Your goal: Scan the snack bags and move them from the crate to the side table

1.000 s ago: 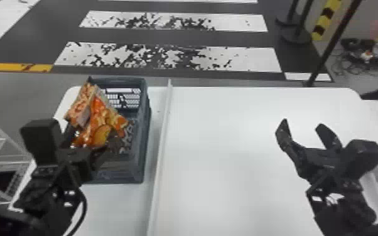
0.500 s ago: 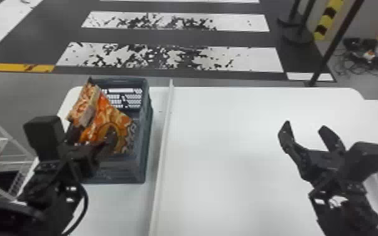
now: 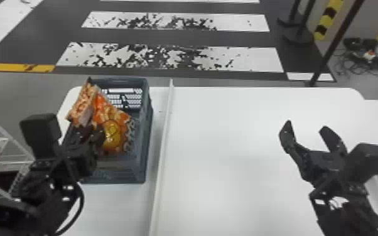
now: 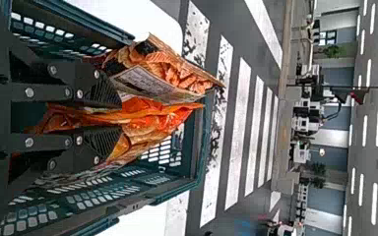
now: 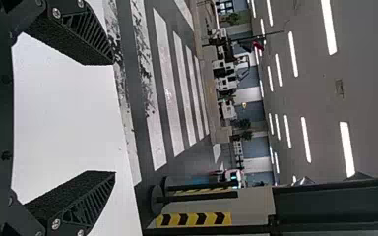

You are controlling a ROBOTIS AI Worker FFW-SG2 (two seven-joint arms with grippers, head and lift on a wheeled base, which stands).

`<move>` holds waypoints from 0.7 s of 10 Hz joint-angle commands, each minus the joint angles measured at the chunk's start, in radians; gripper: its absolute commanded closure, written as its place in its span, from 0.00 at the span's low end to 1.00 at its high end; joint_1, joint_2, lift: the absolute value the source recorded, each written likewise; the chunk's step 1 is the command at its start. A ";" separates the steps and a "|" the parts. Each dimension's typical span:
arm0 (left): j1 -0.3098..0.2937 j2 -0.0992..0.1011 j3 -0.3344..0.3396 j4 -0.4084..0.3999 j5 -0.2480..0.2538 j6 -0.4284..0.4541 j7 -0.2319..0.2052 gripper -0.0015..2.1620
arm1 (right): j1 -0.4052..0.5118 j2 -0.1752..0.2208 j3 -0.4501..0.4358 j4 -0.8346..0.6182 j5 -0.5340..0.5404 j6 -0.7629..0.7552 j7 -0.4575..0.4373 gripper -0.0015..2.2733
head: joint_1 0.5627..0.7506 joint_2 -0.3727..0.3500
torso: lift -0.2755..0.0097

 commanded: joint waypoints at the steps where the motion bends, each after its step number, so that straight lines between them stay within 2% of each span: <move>1: 0.007 0.000 0.016 -0.015 0.001 0.007 -0.002 0.86 | 0.005 0.002 0.000 -0.007 -0.002 -0.001 0.000 0.06 | 0.70 0.55 | 0.66; 3: 0.038 0.000 0.040 -0.095 -0.020 0.028 0.010 0.86 | 0.008 0.002 -0.001 -0.022 -0.002 -0.004 -0.002 0.06 | 0.70 0.57 | 0.66; 4: 0.055 0.000 0.035 -0.155 -0.072 0.053 0.028 0.86 | 0.008 0.002 -0.001 -0.022 -0.002 -0.004 -0.002 0.06 | 0.70 0.58 | 0.66; 7: 0.086 0.004 0.031 -0.305 -0.111 0.077 0.045 0.86 | 0.008 0.002 -0.009 -0.024 -0.002 -0.022 -0.006 0.06 | 0.70 0.58 | 0.66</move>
